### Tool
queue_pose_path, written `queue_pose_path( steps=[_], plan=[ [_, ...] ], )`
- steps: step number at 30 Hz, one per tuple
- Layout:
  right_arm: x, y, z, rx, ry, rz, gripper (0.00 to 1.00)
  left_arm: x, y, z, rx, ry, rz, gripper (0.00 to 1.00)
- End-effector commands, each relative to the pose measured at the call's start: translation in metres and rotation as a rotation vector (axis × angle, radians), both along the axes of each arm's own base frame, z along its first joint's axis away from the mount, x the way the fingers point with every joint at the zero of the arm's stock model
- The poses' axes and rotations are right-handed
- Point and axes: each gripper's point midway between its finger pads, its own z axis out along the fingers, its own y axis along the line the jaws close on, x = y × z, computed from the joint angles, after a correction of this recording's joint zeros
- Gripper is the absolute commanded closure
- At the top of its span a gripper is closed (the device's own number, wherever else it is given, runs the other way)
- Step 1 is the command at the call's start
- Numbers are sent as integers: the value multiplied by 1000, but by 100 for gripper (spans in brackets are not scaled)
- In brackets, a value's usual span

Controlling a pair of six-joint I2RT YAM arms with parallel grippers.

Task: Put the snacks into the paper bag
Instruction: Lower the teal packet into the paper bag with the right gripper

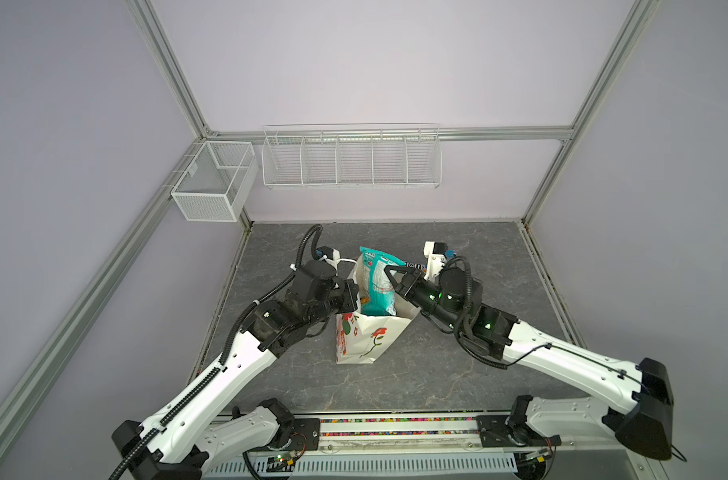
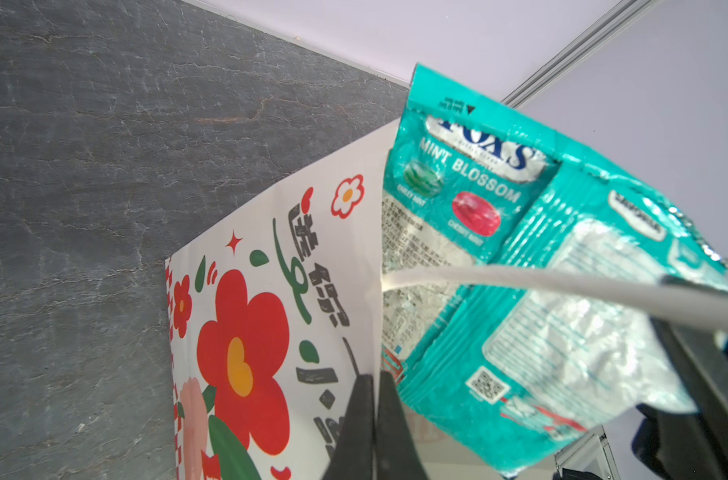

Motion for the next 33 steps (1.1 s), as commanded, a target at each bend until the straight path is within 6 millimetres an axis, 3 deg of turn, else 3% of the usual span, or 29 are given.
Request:
queue_pose_path(
  steps=[1,15,20,22,33],
  plan=[
    [-4,8,26,126,-27,34,93,0,0,21,-55,-58,8,100],
    [-10,13,21,210,-40,47,93,2,3,24,-42,-69,24,100],
    [-14,6,18,241,-42,13,93,3,2,24,-46,-68,24,100],
    [-17,6,6,208,-37,11,93,3,2,23,-47,-68,27,100],
    [-23,6,-5,163,-29,10,90,2,3,22,-54,-68,33,100]
  ],
)
